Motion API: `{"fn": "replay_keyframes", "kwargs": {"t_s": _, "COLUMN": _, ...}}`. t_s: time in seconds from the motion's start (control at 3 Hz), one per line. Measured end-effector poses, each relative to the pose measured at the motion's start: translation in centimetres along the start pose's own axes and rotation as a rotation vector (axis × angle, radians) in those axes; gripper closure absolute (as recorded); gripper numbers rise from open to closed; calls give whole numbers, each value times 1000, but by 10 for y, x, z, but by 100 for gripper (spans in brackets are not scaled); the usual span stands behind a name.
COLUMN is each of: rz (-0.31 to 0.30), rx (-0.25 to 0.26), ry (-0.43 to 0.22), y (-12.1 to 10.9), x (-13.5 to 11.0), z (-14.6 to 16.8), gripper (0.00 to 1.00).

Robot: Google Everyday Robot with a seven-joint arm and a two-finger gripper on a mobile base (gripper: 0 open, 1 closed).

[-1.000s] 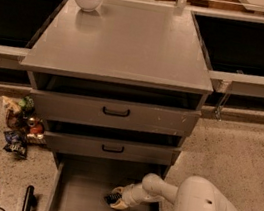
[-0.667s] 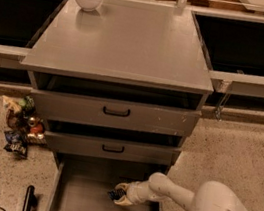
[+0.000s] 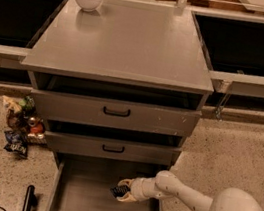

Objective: Pick rxbar blueberry from bottom drawer and place on counter

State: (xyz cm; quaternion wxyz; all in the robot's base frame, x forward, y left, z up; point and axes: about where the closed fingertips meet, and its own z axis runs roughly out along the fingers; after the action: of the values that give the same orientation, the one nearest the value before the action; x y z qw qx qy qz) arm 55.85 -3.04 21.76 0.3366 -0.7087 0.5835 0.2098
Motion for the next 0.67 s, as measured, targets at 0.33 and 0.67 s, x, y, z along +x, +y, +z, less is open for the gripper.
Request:
{"fn": "replay_keyframes", "kwargs": {"t_s": 0.33, "rz": -96, "rx": 22, "ry": -10, "y": -4, "x": -31, "z": -18, "gripper": 100}}
{"fn": "replay_keyframes", "kwargs": {"t_s": 0.67, "rz": -302, "rx": 106, "ry": -4, "y": -17, "x": -91, "z": -67, "gripper": 100}}
